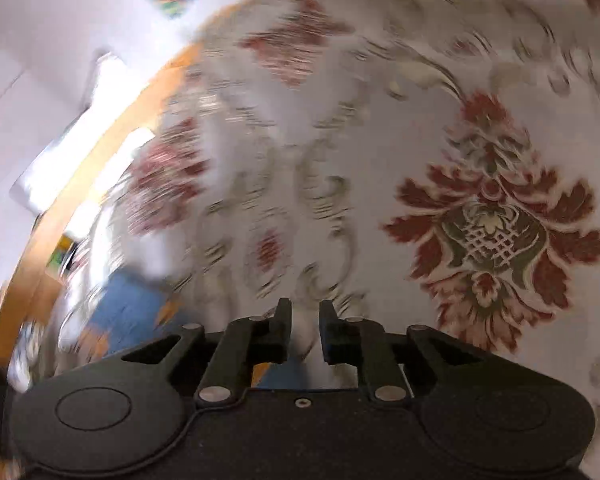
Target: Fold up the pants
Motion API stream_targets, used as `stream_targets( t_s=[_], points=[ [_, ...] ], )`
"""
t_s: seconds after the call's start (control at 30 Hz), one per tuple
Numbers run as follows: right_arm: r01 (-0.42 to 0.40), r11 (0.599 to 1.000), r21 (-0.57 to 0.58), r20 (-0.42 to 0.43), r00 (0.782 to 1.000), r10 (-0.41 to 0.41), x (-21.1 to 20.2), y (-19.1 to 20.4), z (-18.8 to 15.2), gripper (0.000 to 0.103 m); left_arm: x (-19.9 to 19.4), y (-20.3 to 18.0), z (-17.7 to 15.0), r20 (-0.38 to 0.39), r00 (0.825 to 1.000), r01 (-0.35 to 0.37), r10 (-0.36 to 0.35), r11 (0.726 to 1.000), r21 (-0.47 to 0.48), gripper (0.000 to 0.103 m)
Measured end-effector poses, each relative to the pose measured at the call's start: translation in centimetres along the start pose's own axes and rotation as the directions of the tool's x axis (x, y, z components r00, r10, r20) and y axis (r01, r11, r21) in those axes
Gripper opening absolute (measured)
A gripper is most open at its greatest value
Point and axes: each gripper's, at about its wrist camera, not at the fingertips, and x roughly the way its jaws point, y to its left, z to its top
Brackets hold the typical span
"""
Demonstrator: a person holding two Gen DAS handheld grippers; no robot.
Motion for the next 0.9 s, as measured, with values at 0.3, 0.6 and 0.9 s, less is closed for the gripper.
stream_targets(
  t_s=[0.3,0.6,0.9],
  points=[
    [0.101,0.995,0.023,-0.021,0.995,-0.101,-4.7,-2.0,-10.5,0.008,3.4,-0.6,-0.3,-0.056,0.998,-0.016,0.017,1.000,0.012,0.075],
    [0.276,0.948,0.160,0.244,0.919,-0.309,-14.5,-0.4,-12.6,0.075,0.2,-1.8,0.2,0.020,0.999,-0.040,0.041,0.999,-0.018,0.078],
    [0.489,0.695,0.528,0.195,0.726,-0.659,-18.2,0.2,-25.4,0.084,6.7,-7.6,7.7,0.072,0.997,-0.034,0.029,0.996,0.080,0.083]
  ],
)
